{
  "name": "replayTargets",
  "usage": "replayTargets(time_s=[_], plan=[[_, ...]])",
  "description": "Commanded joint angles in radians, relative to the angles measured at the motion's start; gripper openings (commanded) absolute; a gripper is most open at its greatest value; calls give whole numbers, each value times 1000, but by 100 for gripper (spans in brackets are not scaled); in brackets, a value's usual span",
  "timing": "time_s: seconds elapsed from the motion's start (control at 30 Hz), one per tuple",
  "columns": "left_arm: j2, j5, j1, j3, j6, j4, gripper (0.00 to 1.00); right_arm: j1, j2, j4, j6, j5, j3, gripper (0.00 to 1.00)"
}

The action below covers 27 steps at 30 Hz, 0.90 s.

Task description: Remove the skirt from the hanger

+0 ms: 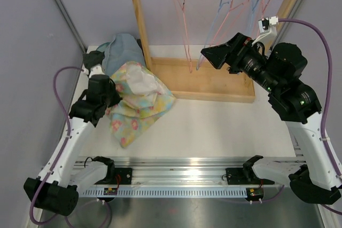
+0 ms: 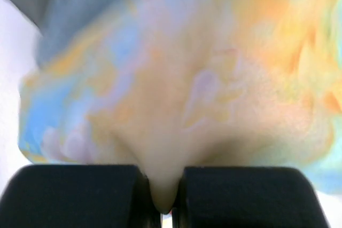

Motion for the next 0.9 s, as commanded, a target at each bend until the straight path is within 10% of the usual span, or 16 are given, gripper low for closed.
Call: replayTargets(time_s=[0.0, 0.5, 0.57, 0.63, 0.7, 0.87], plan=[[-53, -85, 0, 220, 51, -39, 0, 2, -14, 42, 1, -1, -5, 99], [591, 41, 160, 1076, 192, 54, 0, 1, -80, -27, -53, 77, -33, 100], [658, 30, 163, 1084, 200, 85, 11, 1, -95, -38, -53, 82, -46, 100], [750, 47, 181, 1110, 193, 76, 66, 2, -106, -46, -53, 83, -52, 100], [796, 71, 196, 1138, 186, 41, 99, 2, -117, -61, -53, 80, -56, 100], [573, 62, 187, 919, 184, 113, 99, 1, -172, -60, -85, 79, -95, 99]])
